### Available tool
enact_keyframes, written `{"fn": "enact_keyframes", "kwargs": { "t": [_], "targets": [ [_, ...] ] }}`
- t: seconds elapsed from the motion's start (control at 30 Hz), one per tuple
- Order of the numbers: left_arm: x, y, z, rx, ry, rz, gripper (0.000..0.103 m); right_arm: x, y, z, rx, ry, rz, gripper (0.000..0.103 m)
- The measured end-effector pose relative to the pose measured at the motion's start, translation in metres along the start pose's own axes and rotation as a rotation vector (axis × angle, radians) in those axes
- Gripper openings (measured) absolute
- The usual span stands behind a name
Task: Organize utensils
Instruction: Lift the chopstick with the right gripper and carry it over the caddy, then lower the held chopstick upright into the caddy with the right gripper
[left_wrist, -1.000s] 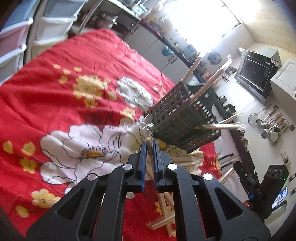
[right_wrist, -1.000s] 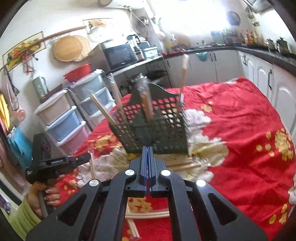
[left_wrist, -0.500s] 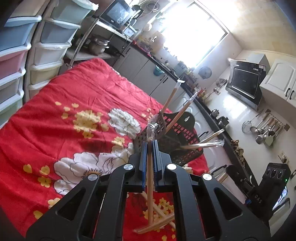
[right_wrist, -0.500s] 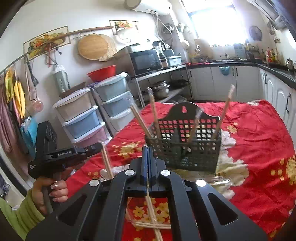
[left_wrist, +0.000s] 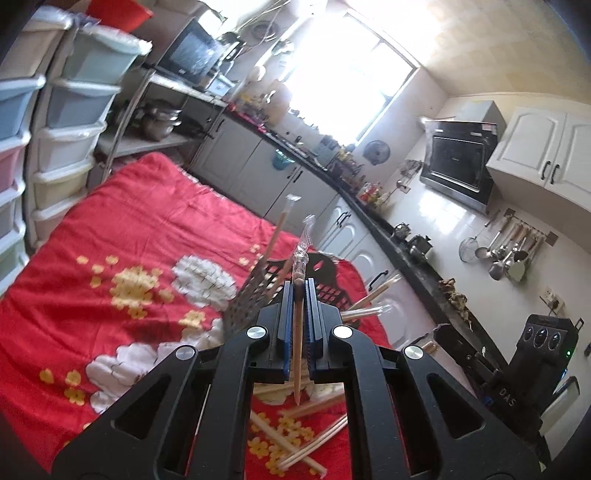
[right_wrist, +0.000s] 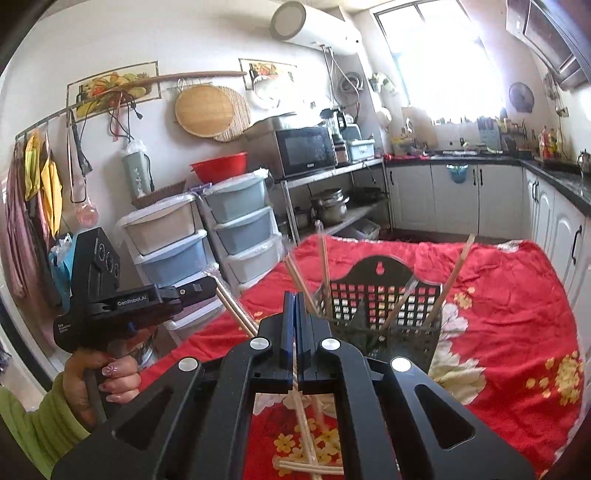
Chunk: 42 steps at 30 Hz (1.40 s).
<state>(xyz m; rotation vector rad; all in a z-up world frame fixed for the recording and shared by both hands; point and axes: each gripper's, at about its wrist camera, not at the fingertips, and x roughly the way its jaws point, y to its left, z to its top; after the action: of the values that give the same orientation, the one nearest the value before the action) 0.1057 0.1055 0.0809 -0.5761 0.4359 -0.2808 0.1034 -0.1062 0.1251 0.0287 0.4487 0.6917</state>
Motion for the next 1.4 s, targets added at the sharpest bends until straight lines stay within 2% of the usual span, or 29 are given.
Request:
{"fn": "enact_keyframes", "kwargs": {
  "t": [0.3, 0.73, 1.4],
  "targets": [
    [0.005, -0.031, 0.015, 0.058, -0.024, -0.045, 0.003, -0.020, -0.013, 0.018, 0.002, -0.069, -0.038, 0.001],
    [0.010, -0.062, 0.037, 0.117, -0.060, -0.077, 0.003, -0.031, -0.021, 0.036, -0.006, -0.125, -0.063, 0.001],
    [0.007, -0.088, 0.078, 0.162, -0.175, -0.051, 0.003, -0.021, -0.023, 0.089, -0.023, -0.220, -0.077, 0.001]
  ]
}}
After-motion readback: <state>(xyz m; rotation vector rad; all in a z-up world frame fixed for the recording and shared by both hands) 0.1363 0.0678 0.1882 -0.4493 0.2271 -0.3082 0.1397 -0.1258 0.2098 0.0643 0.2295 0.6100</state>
